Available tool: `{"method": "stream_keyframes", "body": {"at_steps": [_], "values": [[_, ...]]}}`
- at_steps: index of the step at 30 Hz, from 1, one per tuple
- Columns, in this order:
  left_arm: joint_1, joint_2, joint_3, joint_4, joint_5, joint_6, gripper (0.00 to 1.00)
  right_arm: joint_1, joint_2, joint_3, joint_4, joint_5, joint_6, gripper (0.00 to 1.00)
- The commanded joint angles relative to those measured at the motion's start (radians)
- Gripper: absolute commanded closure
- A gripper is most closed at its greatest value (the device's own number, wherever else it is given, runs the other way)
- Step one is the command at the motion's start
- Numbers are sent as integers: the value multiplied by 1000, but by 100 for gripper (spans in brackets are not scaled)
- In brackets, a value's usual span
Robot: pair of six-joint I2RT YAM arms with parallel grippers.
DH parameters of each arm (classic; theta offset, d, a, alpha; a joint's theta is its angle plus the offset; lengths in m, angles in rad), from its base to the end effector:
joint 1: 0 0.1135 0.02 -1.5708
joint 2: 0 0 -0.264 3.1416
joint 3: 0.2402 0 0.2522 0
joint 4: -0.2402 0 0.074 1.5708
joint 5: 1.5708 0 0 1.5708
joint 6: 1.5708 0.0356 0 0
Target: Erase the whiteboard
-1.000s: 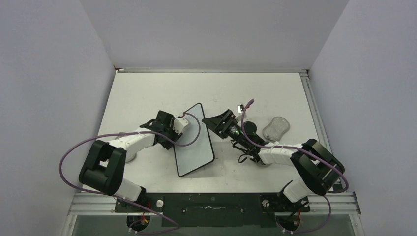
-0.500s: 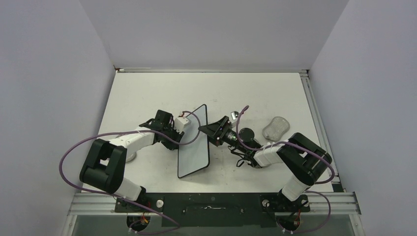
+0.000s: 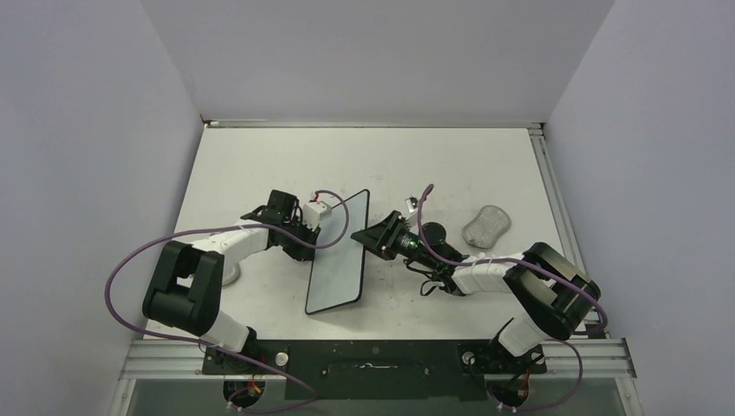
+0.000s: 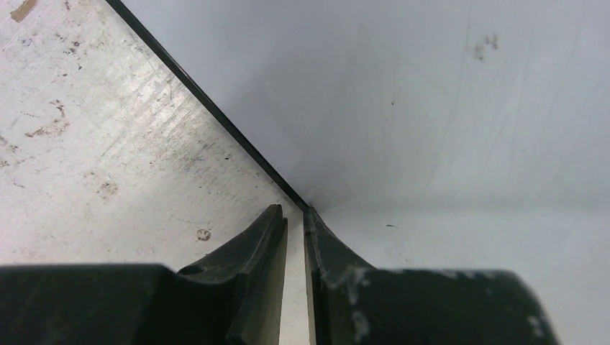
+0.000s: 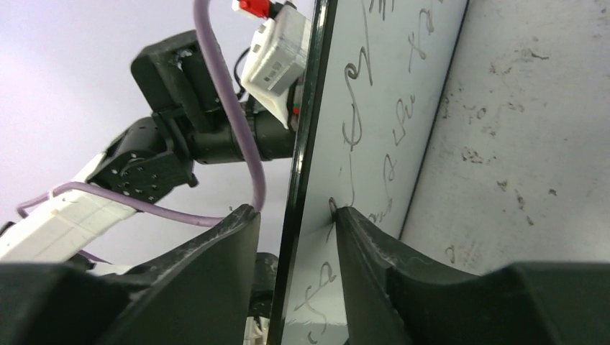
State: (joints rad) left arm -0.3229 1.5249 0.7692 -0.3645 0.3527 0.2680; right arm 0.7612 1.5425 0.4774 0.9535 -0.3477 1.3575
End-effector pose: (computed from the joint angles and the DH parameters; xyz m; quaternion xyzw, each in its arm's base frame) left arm 0.2560 -0.0986 0.1562 0.3169 0.9066 -0.1770 0.2152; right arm 0.2019 0.2092 0.1802 0.1055 0.7357 0.6356 0.2089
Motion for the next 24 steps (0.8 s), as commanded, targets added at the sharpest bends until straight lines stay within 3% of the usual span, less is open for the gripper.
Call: {"method": "stream_keyframes", "body": {"at_steps": [1, 4, 6, 7, 11, 18, 24], "values": [[19, 9, 47, -4, 58, -9, 86, 6, -47, 59, -91, -18, -66, 62], [22, 3, 42, -3, 60, 0, 86, 10, -44, 130, -323, -3, -149, 73], [21, -3, 34, 8, 61, 2, 86, 14, -51, 203, -519, 38, -225, 91], [21, -3, 34, 9, 61, 1, 86, 19, -58, 246, -629, 72, -265, 94], [23, -5, 58, -7, 72, -18, 85, 21, -104, 356, -903, 181, -382, 95], [124, -34, 248, -123, 163, -108, 70, 20, -128, 606, -1312, 335, -582, 95], [236, -37, 399, -218, 193, -177, 57, 83, -12, 913, -1723, 584, -736, 95]]}}
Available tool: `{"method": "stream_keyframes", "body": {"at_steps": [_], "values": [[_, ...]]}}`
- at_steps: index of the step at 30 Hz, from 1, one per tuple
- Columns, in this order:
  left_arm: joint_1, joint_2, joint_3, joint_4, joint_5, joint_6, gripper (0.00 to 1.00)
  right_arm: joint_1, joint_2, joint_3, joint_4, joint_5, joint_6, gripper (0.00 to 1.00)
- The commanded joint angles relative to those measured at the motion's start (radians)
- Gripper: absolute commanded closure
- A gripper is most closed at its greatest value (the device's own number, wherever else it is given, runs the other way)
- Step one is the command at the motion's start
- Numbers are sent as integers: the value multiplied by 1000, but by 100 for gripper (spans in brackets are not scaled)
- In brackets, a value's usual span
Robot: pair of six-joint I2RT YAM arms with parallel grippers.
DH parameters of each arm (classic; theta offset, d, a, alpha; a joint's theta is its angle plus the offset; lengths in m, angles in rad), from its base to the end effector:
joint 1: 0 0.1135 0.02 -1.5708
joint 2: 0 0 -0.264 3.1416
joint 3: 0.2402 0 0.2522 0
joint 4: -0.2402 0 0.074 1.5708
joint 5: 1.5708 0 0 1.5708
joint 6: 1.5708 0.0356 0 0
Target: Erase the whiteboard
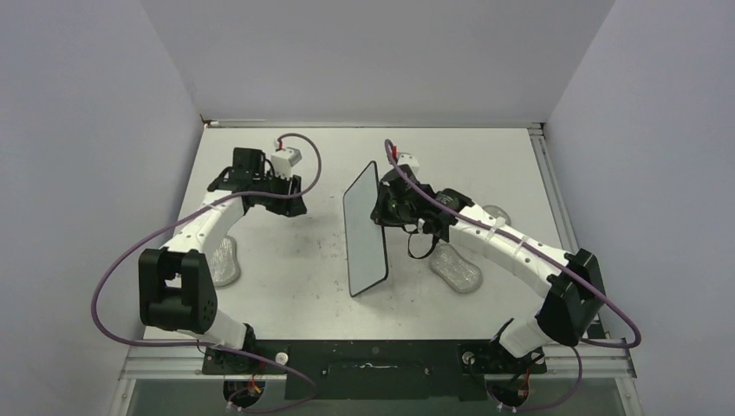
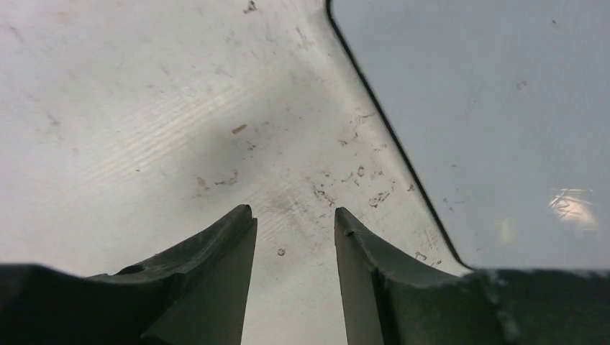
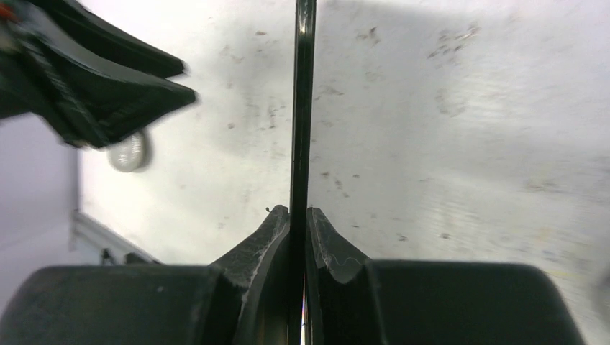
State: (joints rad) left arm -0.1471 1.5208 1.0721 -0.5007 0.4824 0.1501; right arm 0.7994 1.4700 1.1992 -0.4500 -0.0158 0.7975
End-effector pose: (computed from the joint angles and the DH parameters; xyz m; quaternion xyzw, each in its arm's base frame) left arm 0.3092 -0.0625 0.2392 0.2091 0.9036 -0.2270 0.2972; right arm 0.2282 0.2354 0.2961 -0.0041 0.9110 0.3003 0.2826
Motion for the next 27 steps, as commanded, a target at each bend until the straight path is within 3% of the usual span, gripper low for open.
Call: {"method": "stream_keyframes", "body": {"at_steps": [1, 9, 13, 20, 27], "values": [[68, -33, 106, -93, 63, -60, 56, 69, 96, 245, -382, 311, -187, 95], [123, -31, 103, -121, 30, -73, 56, 287, 412, 689, -785, 678, -161, 95], [160, -24, 107, -126, 35, -80, 57, 372, 621, 937, -950, 771, -162, 95], [230, -20, 124, -131, 27, -86, 57, 439, 763, 975, -915, 754, -152, 95], [255, -14, 128, -130, 23, -100, 57, 464, 764, 770, -578, 672, -103, 94]]}}
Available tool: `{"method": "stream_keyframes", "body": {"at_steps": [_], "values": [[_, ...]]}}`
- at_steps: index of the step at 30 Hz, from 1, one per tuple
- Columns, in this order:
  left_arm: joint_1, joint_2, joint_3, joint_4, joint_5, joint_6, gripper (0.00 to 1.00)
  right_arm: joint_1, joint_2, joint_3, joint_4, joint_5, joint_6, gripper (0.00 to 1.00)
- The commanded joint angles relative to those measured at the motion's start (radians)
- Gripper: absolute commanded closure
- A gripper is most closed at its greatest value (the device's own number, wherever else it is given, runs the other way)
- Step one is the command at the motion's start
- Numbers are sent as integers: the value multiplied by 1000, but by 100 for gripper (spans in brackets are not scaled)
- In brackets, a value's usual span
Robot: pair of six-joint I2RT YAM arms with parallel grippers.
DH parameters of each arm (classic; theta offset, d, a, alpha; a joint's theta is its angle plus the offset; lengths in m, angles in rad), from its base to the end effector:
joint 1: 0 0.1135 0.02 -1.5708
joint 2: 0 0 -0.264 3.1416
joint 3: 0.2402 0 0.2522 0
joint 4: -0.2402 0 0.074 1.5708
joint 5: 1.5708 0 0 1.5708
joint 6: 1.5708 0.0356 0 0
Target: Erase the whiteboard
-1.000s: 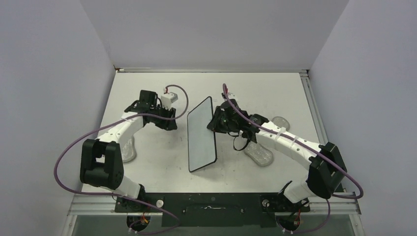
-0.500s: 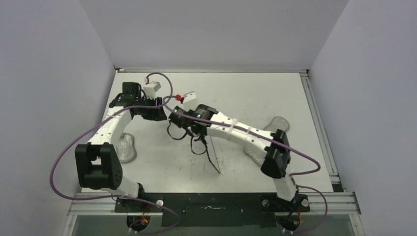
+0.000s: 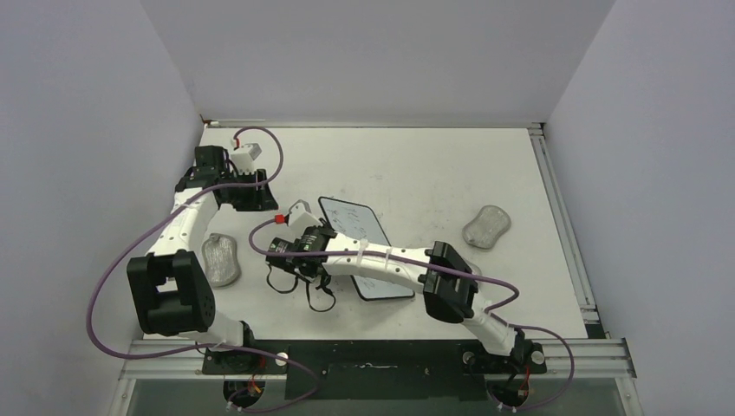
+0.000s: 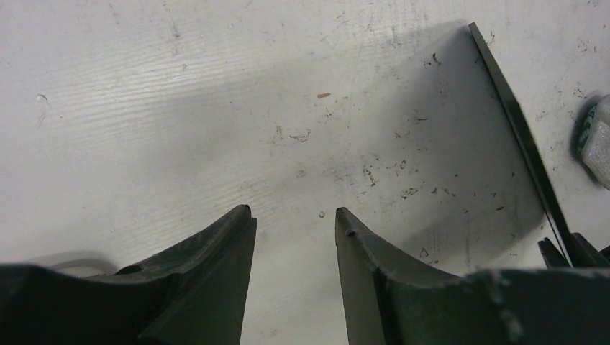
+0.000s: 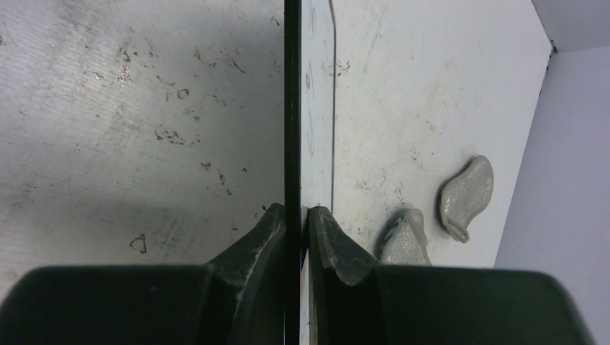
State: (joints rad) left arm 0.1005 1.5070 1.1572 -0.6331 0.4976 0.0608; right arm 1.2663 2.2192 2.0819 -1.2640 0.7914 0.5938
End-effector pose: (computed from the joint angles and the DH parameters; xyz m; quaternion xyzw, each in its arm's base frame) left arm 0.3124 0.0144 0.2618 0.0529 0.9289 -0.2123 0.2989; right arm 0.1582 0.4188 0.2522 -0.2726 0.8787 -0.1670 0.3546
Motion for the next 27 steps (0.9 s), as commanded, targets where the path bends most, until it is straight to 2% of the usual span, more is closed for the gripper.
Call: {"method": "stream_keyframes", "body": {"at_steps": [1, 2, 4, 7, 10, 11, 12, 13, 14, 19, 24, 27], "values": [[7, -1, 37, 6, 8, -12, 57, -5, 15, -127, 278, -152, 121, 91], [7, -2, 33, 11, 11, -14, 57, -5, 22, -131, 315, -161, 147, 83], [7, -1, 25, 11, 15, -15, 57, -5, 35, -116, 349, -171, 175, 75], [7, 2, 18, 7, 15, 0, 56, 0, 39, -97, 382, -197, 193, 53], [5, 9, 8, 6, 16, 13, 56, -3, 16, -109, 400, -228, 193, 26], [6, 14, 6, 3, 17, 18, 56, -7, 9, -110, 399, -241, 195, 8], [4, 19, 4, 2, 16, 22, 56, -12, 0, -113, 392, -253, 200, 2], [2, 26, 3, 0, 15, 25, 56, -16, -18, -127, 390, -258, 202, 9], [-2, 32, 3, -4, 15, 29, 56, -17, -40, -148, 391, -253, 203, 10], [-40, 53, -7, -6, 0, 42, 56, -74, -251, -371, 416, -252, 279, 10], [-122, 73, -38, 21, -41, 46, 56, -250, -601, -861, 599, -379, 376, 10], [-186, 93, -51, 22, -71, 43, 56, -362, -788, -1048, 647, -383, 377, 10]]}}
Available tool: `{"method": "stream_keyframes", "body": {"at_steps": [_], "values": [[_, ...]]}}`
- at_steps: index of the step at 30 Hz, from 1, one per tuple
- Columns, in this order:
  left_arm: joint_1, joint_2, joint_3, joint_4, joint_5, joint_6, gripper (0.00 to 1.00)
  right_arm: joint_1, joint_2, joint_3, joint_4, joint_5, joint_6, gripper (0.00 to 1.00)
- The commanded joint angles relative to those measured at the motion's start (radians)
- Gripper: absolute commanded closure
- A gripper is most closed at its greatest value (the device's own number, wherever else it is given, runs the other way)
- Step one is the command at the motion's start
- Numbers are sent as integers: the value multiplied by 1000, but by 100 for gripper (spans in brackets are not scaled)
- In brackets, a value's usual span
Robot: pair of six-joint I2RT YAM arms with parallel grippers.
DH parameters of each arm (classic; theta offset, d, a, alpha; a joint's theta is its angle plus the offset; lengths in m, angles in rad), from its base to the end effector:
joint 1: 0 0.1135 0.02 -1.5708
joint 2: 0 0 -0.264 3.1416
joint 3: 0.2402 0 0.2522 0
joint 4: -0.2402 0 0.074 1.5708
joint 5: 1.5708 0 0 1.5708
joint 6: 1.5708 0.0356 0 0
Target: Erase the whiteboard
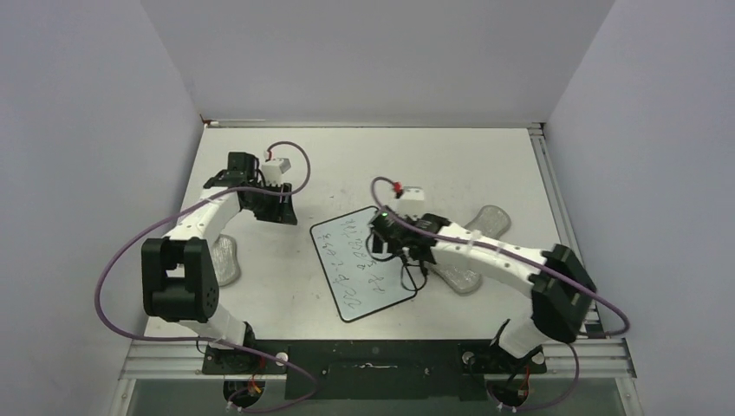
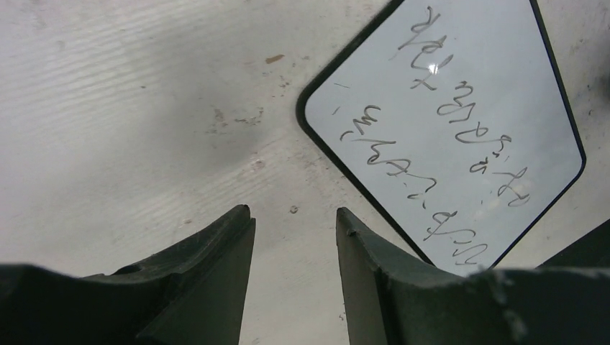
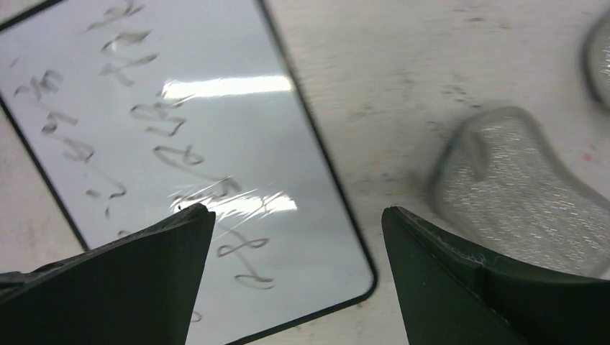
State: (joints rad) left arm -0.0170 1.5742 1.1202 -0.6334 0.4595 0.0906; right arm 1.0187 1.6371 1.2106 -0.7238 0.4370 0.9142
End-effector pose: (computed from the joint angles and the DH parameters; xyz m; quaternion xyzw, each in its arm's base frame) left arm 0.3163 -0.0212 0.2302 0.1053 0.9411 -0.2124 0.2410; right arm 0.1852 0.2720 0.2332 -0.0047 0.9558 0.0472 0.2902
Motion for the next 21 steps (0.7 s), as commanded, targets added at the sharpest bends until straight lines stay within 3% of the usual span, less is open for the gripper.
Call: {"method": "stream_keyframes", "body": {"at_steps": [1, 4, 7, 11, 14, 21], "values": [[-82, 30, -20, 28, -41, 8, 56, -152, -240, -214, 111, -30, 39, 10], [-130, 40, -48, 35, -67, 1, 56, -247, -297, -285, 154, -64, -42, 10], [-167, 78, -48, 29, -112, -7, 56, -254, -321, -328, 226, -122, -93, 8], [-177, 141, -18, 28, -131, -22, 59, -180, -332, -372, 298, -164, -83, 0], [-199, 178, -3, 33, -145, -26, 60, -105, -320, -417, 360, -169, -48, 4], [-255, 263, 44, 46, -217, -47, 60, -58, -267, -544, 480, -215, 22, 1]]}}
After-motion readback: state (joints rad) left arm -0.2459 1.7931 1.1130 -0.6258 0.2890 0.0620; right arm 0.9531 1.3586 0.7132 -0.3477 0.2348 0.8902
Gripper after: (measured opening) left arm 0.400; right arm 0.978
